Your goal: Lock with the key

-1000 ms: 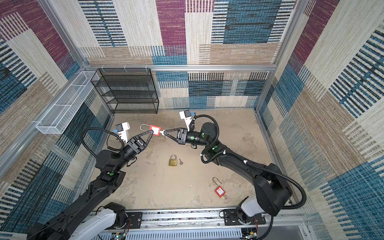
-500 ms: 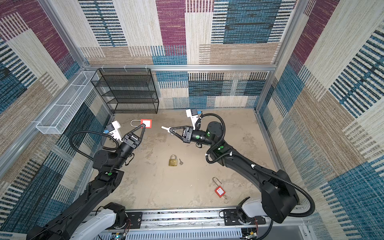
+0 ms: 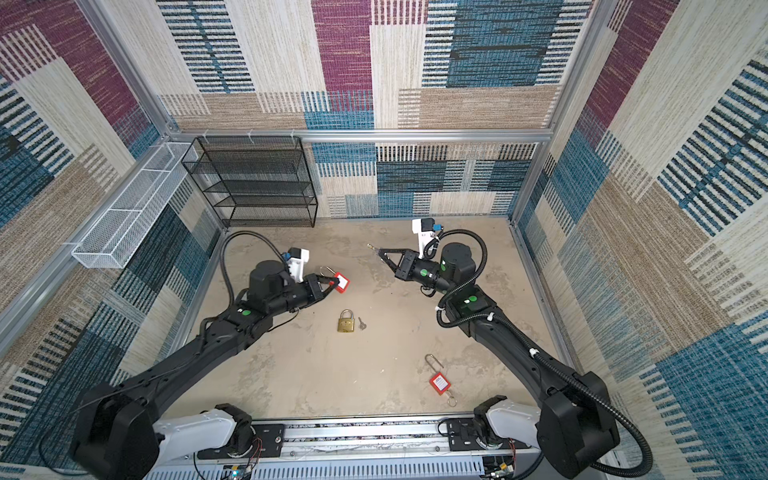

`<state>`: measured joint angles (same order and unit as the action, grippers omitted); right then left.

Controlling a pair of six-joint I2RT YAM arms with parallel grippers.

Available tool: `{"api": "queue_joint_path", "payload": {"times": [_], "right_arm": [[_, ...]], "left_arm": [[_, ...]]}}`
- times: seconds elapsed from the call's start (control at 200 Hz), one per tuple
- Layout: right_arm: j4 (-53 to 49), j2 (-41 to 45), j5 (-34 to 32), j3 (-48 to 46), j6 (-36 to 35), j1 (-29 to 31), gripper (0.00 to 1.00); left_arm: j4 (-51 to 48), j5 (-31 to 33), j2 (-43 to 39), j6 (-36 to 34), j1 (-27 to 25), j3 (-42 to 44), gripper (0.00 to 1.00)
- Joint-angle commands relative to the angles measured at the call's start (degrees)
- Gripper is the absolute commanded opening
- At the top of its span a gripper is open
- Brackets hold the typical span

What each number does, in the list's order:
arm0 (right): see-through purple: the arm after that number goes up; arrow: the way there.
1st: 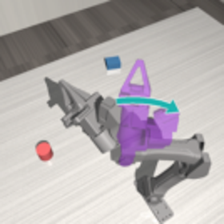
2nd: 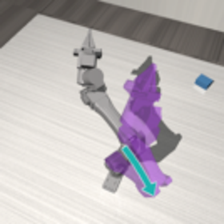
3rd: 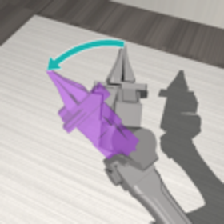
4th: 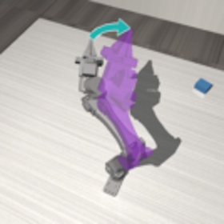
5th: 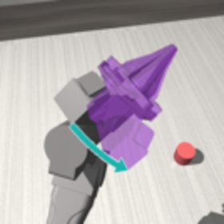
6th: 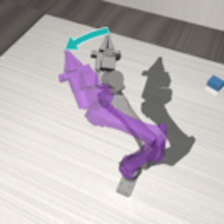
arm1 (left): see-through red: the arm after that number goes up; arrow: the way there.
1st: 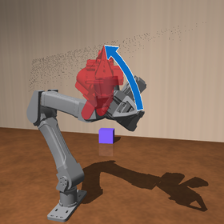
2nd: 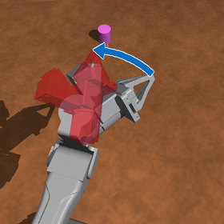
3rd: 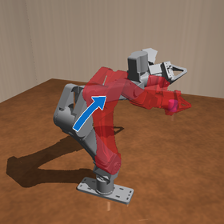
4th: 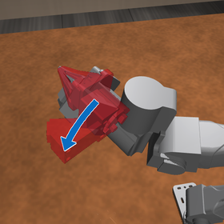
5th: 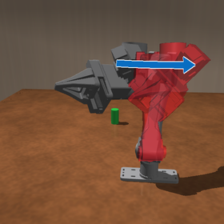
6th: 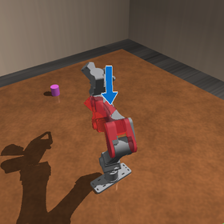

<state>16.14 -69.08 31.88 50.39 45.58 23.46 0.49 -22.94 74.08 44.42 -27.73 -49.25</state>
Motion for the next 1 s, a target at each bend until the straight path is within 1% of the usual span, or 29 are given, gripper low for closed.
{"api": "queue_joint_path", "payload": {"times": [0.0, 0.175, 0.346, 0.431, 0.581, 0.716, 0.997], "right_arm": [[-2.09, 1.47, -0.85, -0.38, -2.27, -1.75, 0.0], [-4.18, 3.85, -0.51, -1.29, -3.14, -4.97, 0.0], [-4.1, 5.24, 0.2, -3.16, -2.8, -6.24, 0.0], [-3.67, 5.58, 0.62, -3.98, -2.53, -6.54, 0.0], [-3.66, 5.48, 0.99, -4.07, -2.54, -6.89, 0.0], [-3.75, 5.55, 1.25, -3.88, -2.52, -7.01, 0.0], [-4.44, 5.75, 1.16, -3.82, -2.68, -7.03, 0.0]], "left_arm": [[-13.21, -0.11, 6.91, -8.58, -3.63, -6.24, 0.0], [-16.86, -0.33, 18.66, -9.54, -8.19, -13.74, 0.0], [-27.69, -0.82, 28.39, -16.21, -11.89, -23.01, 0.0], [-31.59, 0.01, 31.83, -17.91, -13.19, -26.55, 0.0], [-33.19, 3.06, 34.49, -18.01, -13.58, -28.87, 0.0], [-33.39, 5.45, 35.94, -17.89, -13.68, -29.19, 0.0], [-32.48, 7.25, 37.2, -18.67, -14.05, -29.3, 0.0]]}}
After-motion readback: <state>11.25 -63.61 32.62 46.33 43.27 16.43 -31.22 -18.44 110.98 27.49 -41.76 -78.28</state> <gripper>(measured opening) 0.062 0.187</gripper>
